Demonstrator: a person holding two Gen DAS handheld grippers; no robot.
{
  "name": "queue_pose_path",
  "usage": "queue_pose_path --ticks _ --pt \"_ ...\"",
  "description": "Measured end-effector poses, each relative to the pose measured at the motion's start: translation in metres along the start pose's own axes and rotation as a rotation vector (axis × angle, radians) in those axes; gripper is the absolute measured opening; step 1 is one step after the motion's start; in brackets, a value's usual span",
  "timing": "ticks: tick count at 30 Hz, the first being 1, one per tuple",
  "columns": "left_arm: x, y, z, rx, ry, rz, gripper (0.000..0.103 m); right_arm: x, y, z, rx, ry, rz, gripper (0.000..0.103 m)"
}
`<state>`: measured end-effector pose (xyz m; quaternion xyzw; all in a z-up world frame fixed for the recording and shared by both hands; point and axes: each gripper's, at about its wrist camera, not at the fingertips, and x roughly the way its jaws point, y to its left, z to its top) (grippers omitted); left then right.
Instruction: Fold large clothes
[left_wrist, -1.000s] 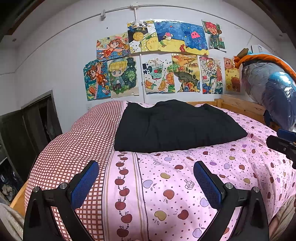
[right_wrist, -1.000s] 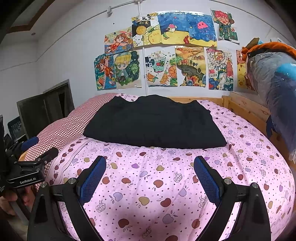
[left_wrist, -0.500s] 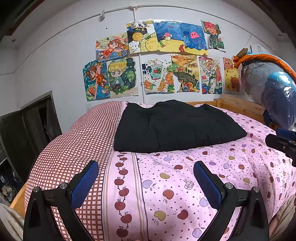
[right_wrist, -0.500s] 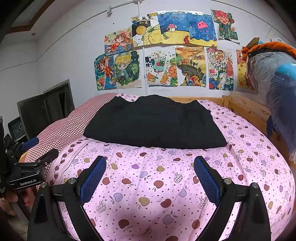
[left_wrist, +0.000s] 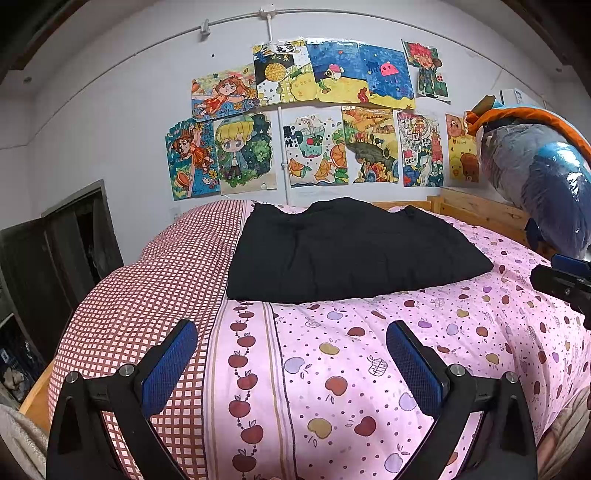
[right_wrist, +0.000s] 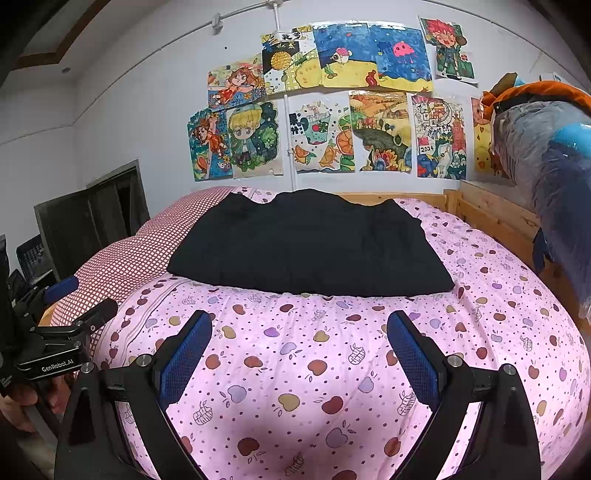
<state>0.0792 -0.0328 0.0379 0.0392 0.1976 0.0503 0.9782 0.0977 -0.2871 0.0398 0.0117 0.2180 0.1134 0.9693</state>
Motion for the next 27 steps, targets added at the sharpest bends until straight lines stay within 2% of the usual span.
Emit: queue_pose_path --ticks 27 --pt "0.0002 0.0010 0.0005 -0.002 0.000 -0.003 0.103 0.0016 -0.0005 -0.0007 0.008 0.005 -0.001 0.093"
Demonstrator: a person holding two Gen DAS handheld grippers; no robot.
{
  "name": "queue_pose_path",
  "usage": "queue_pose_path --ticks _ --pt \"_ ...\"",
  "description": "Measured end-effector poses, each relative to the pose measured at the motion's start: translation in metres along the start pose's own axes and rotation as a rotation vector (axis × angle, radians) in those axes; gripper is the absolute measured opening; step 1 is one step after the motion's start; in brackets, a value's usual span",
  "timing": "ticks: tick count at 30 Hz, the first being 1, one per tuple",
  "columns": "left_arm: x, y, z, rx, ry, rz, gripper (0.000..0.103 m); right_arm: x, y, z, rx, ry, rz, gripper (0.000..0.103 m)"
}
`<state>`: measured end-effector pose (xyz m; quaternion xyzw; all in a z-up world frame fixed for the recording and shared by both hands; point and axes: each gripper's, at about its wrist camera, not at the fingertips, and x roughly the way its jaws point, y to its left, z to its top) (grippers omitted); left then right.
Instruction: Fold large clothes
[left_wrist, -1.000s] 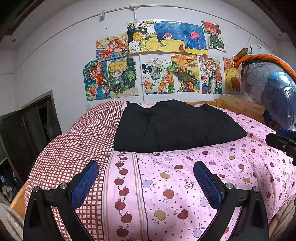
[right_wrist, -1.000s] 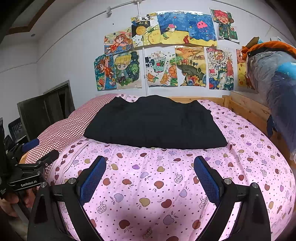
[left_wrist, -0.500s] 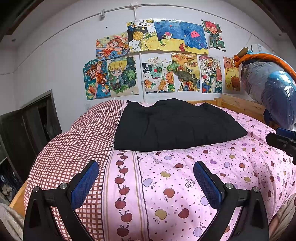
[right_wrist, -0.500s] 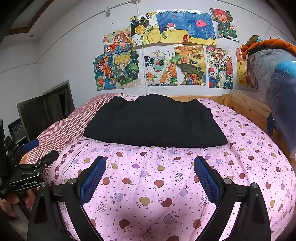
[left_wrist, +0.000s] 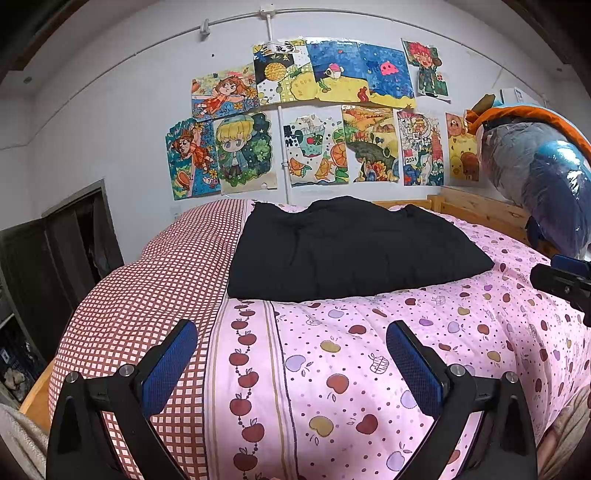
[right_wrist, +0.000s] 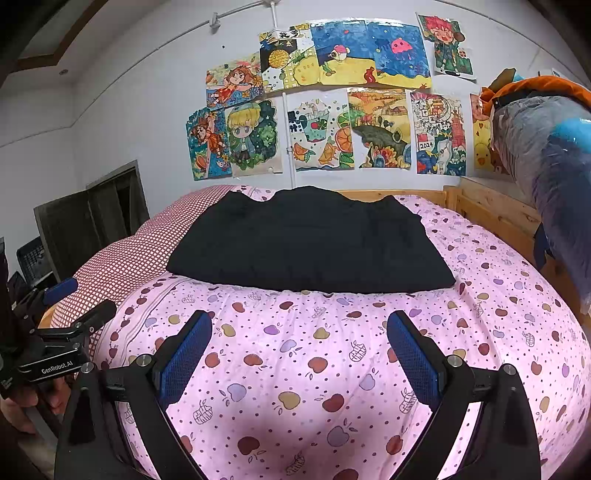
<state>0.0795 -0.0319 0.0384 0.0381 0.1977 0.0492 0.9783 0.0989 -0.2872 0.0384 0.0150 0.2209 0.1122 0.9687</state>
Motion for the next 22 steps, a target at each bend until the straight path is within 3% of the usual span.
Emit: queue_pose_path --ticks 22 --pt "0.010 0.006 -0.011 -0.036 0.051 -0.016 0.103 0.002 0.001 -0.003 0.003 0.005 0.002 0.093"
